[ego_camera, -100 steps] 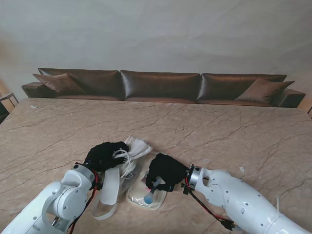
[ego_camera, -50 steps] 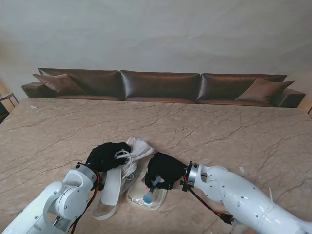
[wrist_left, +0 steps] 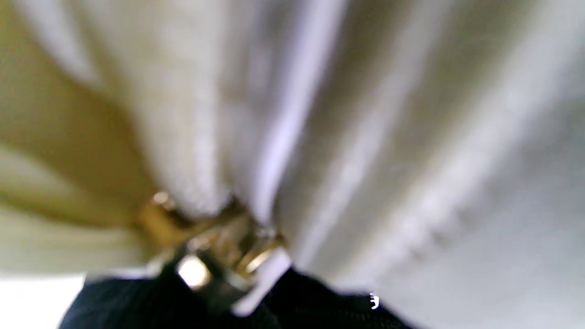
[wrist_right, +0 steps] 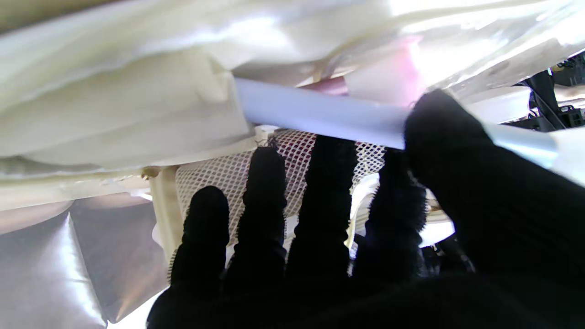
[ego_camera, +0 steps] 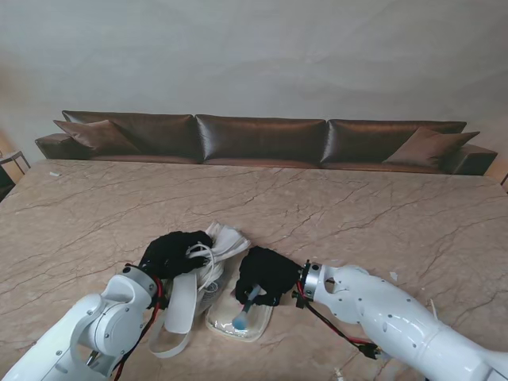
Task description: Pack the cosmetics bag
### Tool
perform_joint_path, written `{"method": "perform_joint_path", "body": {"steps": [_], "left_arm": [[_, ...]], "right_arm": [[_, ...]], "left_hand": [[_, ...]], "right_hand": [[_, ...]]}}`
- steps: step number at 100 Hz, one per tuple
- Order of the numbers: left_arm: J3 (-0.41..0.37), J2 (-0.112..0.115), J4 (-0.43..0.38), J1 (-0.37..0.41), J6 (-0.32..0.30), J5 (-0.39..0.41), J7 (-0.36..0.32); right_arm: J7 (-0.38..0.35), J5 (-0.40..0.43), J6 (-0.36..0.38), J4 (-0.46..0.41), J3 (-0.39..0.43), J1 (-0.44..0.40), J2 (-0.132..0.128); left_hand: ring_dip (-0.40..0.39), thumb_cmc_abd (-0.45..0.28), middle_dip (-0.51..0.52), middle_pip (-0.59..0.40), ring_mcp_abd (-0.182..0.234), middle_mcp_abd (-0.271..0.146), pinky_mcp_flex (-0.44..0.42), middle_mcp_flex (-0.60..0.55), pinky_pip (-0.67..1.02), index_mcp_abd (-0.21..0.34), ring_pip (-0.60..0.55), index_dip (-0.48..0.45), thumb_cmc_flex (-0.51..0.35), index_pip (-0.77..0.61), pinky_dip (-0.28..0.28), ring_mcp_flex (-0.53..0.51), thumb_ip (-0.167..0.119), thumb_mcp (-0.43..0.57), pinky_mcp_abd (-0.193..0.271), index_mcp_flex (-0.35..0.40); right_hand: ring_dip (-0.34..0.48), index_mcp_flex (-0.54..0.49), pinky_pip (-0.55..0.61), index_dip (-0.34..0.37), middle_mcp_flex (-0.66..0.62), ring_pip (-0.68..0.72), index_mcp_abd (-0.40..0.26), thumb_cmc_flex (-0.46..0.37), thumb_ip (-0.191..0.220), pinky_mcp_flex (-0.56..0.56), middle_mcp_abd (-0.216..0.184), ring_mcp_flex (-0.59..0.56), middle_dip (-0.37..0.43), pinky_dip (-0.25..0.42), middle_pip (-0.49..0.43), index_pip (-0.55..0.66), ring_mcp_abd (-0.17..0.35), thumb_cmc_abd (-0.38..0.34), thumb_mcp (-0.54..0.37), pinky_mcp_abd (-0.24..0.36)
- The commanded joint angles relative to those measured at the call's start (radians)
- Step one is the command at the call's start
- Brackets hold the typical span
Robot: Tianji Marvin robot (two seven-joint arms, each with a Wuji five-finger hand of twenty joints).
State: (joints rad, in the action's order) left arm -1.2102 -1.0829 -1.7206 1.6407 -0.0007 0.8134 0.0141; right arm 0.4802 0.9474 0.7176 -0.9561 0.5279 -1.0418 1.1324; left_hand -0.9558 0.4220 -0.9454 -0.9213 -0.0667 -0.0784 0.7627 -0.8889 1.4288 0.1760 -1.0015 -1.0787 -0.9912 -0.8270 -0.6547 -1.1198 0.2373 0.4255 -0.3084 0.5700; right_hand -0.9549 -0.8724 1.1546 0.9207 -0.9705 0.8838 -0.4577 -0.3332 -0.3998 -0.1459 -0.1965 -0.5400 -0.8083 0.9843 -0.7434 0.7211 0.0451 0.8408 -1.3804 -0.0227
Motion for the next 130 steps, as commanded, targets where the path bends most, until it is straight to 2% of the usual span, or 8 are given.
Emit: {"method": "perform_joint_path", "body": {"steps": [1, 19, 30, 44, 52, 76, 110, 130], "left_arm": [[-0.001, -0.002, -0.002, 0.006, -0.002, -0.002, -0.003], [0.001, -0.003, -0.003, 0.007, -0.004, -0.002, 0.002], [0.004, -0.004, 0.001, 0.007, -0.003, -0.005, 0.007], [0.005, -0.004, 0.001, 0.009, -0.004, -0.008, 0.01], [0.005, -0.005, 0.002, 0.009, -0.005, -0.009, 0.013], [0.006, -0.005, 0.009, 0.013, -0.014, -0.011, 0.018], [0.005, -0.005, 0.013, 0.012, -0.015, -0.014, 0.016], [0.007, -0.006, 0.011, 0.014, -0.015, -0.017, 0.023]], "right_arm": [[-0.01, 0.011, -0.01, -0.024, 0.012, -0.006, -0.014], [-0.021, 0.049, -0.074, -0.053, 0.003, 0.0, -0.036], [0.034, 0.095, -0.163, -0.06, -0.051, 0.021, -0.047], [0.073, 0.083, -0.208, -0.029, -0.086, 0.033, -0.034], [0.102, 0.082, -0.24, -0.014, -0.102, 0.039, -0.029], [0.145, 0.132, -0.297, -0.031, -0.108, 0.041, -0.05], [0.143, 0.198, -0.453, -0.101, -0.079, 0.012, -0.073], [0.107, 0.2, -0.488, -0.115, -0.088, 0.012, -0.074]], "left_hand": [[-0.015, -0.175, -0.008, -0.007, 0.012, -0.189, -0.006, -0.003, 0.004, 0.122, -0.003, -0.058, -0.165, -0.311, -0.017, 0.004, -0.068, 0.099, -0.017, 0.11], [-0.015, -0.175, -0.008, -0.006, 0.012, -0.19, -0.007, -0.003, 0.004, 0.122, -0.003, -0.058, -0.164, -0.31, -0.017, 0.005, -0.068, 0.099, -0.017, 0.109], [-0.015, -0.174, -0.007, -0.006, 0.011, -0.191, -0.008, -0.003, 0.004, 0.122, -0.003, -0.058, -0.165, -0.31, -0.017, 0.004, -0.068, 0.099, -0.016, 0.11], [-0.015, -0.174, -0.007, -0.006, 0.011, -0.19, -0.008, -0.004, 0.005, 0.123, -0.003, -0.057, -0.164, -0.31, -0.018, 0.004, -0.068, 0.1, -0.016, 0.11], [-0.015, -0.173, -0.008, -0.006, 0.011, -0.191, -0.008, -0.004, 0.005, 0.123, -0.003, -0.057, -0.165, -0.31, -0.018, 0.004, -0.068, 0.1, -0.017, 0.11], [-0.015, -0.174, -0.008, -0.007, 0.01, -0.189, -0.008, -0.004, 0.005, 0.121, -0.004, -0.057, -0.164, -0.31, -0.018, 0.005, -0.068, 0.101, -0.017, 0.109], [-0.015, -0.174, -0.009, -0.007, 0.011, -0.19, -0.009, -0.004, 0.005, 0.123, -0.004, -0.058, -0.163, -0.31, -0.018, 0.005, -0.068, 0.1, -0.016, 0.109], [-0.015, -0.173, -0.01, -0.007, 0.011, -0.19, -0.009, -0.004, 0.007, 0.122, -0.005, -0.057, -0.163, -0.31, -0.019, 0.004, -0.068, 0.1, -0.014, 0.109]], "right_hand": [[-0.001, -0.089, 0.0, 0.046, 0.0, 0.007, -0.125, -0.112, 0.049, 0.011, -0.018, 0.008, -0.01, 0.015, -0.014, 0.162, 0.015, -0.124, -0.049, 0.008], [-0.002, -0.096, -0.004, 0.033, -0.01, 0.008, -0.107, -0.116, 0.053, 0.013, -0.004, -0.005, -0.009, 0.013, -0.018, 0.164, -0.004, -0.105, -0.061, -0.003], [-0.003, -0.111, -0.002, -0.02, -0.038, 0.004, -0.105, -0.095, 0.06, -0.002, -0.005, -0.036, 0.007, 0.014, -0.016, 0.168, -0.008, -0.071, -0.093, -0.01], [-0.01, -0.096, -0.01, -0.21, -0.048, -0.002, -0.07, -0.094, 0.074, 0.01, 0.007, -0.033, 0.014, 0.012, -0.014, 0.238, -0.019, -0.049, -0.09, -0.014], [-0.01, -0.09, -0.012, -0.282, -0.048, -0.001, -0.065, -0.087, 0.079, 0.012, 0.006, -0.031, 0.018, 0.013, -0.014, 0.257, -0.018, -0.044, -0.085, -0.016], [-0.002, -0.081, -0.027, -0.498, 0.045, -0.011, -0.057, -0.045, 0.091, 0.032, 0.005, 0.057, 0.025, 0.008, 0.002, 0.273, -0.006, -0.051, -0.031, -0.003], [0.006, -0.079, -0.028, -0.542, 0.155, -0.017, -0.105, -0.027, 0.083, 0.049, 0.014, 0.127, 0.069, 0.012, 0.01, 0.276, -0.005, -0.036, 0.005, 0.002], [0.017, -0.044, -0.039, -0.573, 0.187, -0.027, -0.08, 0.013, 0.041, 0.061, 0.019, 0.146, 0.122, 0.012, 0.008, 0.27, -0.009, 0.025, 0.062, -0.001]]}}
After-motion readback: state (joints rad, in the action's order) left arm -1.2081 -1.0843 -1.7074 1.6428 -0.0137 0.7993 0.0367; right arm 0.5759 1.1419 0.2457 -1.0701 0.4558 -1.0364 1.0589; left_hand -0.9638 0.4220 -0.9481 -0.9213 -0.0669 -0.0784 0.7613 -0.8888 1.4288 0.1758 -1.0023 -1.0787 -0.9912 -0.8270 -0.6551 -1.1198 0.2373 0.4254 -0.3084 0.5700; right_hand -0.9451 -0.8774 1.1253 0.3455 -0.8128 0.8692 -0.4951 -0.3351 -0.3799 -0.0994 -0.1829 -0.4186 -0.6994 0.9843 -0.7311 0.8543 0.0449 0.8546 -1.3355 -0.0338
